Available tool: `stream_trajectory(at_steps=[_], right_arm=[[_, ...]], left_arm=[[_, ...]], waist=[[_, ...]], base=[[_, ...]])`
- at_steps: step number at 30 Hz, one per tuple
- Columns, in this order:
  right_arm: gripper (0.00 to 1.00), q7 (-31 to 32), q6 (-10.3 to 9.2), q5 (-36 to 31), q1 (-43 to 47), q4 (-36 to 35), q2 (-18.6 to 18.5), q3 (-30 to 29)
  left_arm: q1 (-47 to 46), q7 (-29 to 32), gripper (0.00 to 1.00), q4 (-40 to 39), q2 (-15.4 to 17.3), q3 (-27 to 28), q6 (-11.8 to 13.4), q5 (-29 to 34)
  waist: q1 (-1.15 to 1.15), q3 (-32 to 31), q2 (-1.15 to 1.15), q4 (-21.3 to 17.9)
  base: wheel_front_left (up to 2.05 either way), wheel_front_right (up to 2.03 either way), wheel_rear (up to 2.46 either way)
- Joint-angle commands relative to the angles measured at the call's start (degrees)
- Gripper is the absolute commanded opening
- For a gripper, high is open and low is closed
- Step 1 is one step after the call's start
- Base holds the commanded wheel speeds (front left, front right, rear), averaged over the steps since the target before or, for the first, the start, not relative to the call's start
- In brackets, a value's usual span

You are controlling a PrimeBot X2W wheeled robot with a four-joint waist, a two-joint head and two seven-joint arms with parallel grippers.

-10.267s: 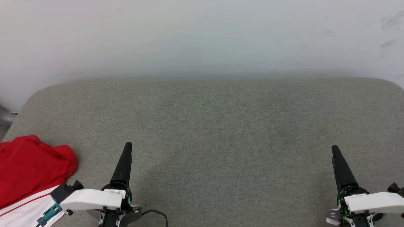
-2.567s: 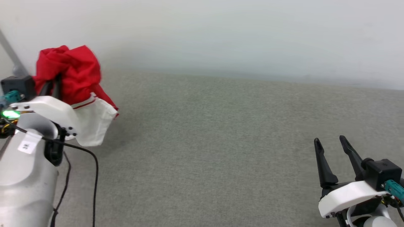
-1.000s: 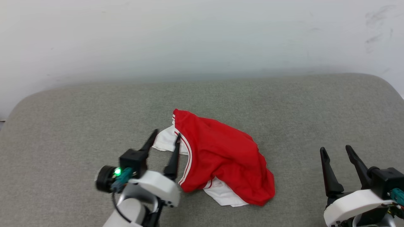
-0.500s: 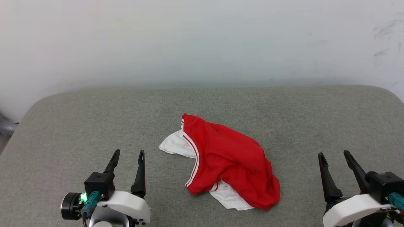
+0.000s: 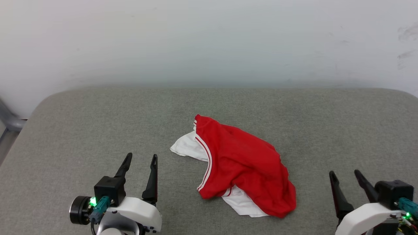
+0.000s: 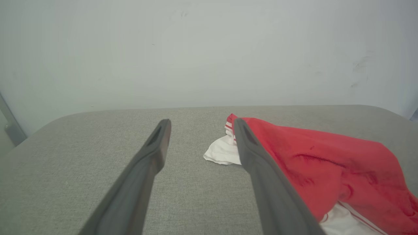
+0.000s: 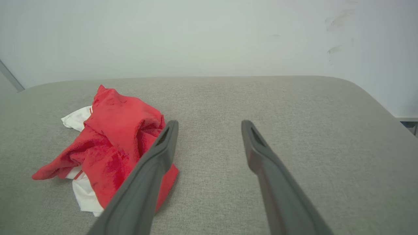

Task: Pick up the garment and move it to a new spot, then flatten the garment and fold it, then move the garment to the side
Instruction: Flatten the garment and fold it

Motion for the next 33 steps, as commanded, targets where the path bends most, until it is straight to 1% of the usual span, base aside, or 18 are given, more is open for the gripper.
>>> stream_trajectory(at_steps=[1, 4, 8, 13, 16, 19, 23, 28, 31, 32, 33], right_arm=[[1.0, 1.9, -0.04, -0.8, -0.3, 0.3, 0.1, 0.7], [1.0, 6.5, -0.04, -1.1, -1.6, 1.0, 0.1, 2.8], [1.0, 15.6, -0.04, -0.5, -3.1, 2.2, -0.2, 8.3], [1.0, 25.1, -0.04, 1.4, -6.0, 3.4, -3.1, 16.5], [1.0, 29.5, -0.05, 3.1, -8.1, 4.8, -5.0, 21.0], [1.0, 32.4, -0.05, 4.9, -9.6, 7.0, -6.1, 24.5], [1.0, 33.6, -0.04, 6.3, -12.2, 11.3, -7.2, 28.0], [1.0, 33.0, -0.04, 8.6, -14.4, 19.1, -7.0, 30.9], [1.0, 34.7, -0.03, 10.6, -14.5, 24.0, -6.9, 32.7], [0.96, 34.9, -0.03, 11.6, -14.4, 25.1, -6.5, 32.7], [0.3, 35.7, -0.03, 12.3, -14.4, 26.1, -6.5, 33.4]], left_arm=[[-0.9, 0.1, 1.0, -0.2, -0.2, -0.4, -0.3, 0.2], [-1.4, -0.1, 1.0, -0.3, -0.8, -0.8, -0.4, 0.3], [-1.9, -0.5, 1.0, 0.0, -1.5, -1.6, -0.8, 0.4], [-2.9, -0.8, 1.0, 0.5, -2.2, -2.3, -1.4, 0.5], [-3.4, -0.9, 1.0, 0.8, -2.5, -2.6, -1.8, 0.5], [-4.2, -1.1, 1.0, 1.0, -2.9, -2.6, -1.9, 0.6], [-5.1, -1.3, 1.0, 1.2, -3.0, -2.3, -2.1, 0.7], [-6.1, -1.4, 1.0, 1.8, -3.5, -2.1, -2.5, 0.8], [-6.5, -1.5, 1.0, 2.2, -3.8, -2.0, -2.7, 1.0], [-6.5, -1.5, 1.0, 2.2, -3.9, -2.0, -2.7, 1.0], [-6.5, -1.5, 1.0, 2.3, -3.9, -2.0, -2.8, 1.1]], waist=[[0.0, 0.7, 0.0, 1.3], [0.0, 1.4, 0.0, 3.0], [0.0, 1.9, 0.0, 5.3], [0.0, 2.7, 0.0, 8.0], [0.0, 3.2, 0.0, 9.1], [0.0, 4.2, 0.0, 9.9], [0.0, 5.9, 0.0, 10.4], [0.0, 7.6, 0.0, 10.5], [0.0, 8.1, 0.0, 10.5], [0.0, 8.1, 0.0, 10.5], [0.0, 8.1, 0.0, 10.4]], base=[[0.0, 0.0, 0.0], [0.0, 0.0, 0.0], [0.0, 0.0, 0.0], [0.0, 0.0, 0.0], [0.0, 0.0, 0.0], [0.0, 0.0, 0.0], [0.0, 0.0, 0.0], [0.0, 0.0, 0.0], [0.0, 0.0, 0.0], [0.0, 0.0, 0.0], [0.0, 0.0, 0.0]])
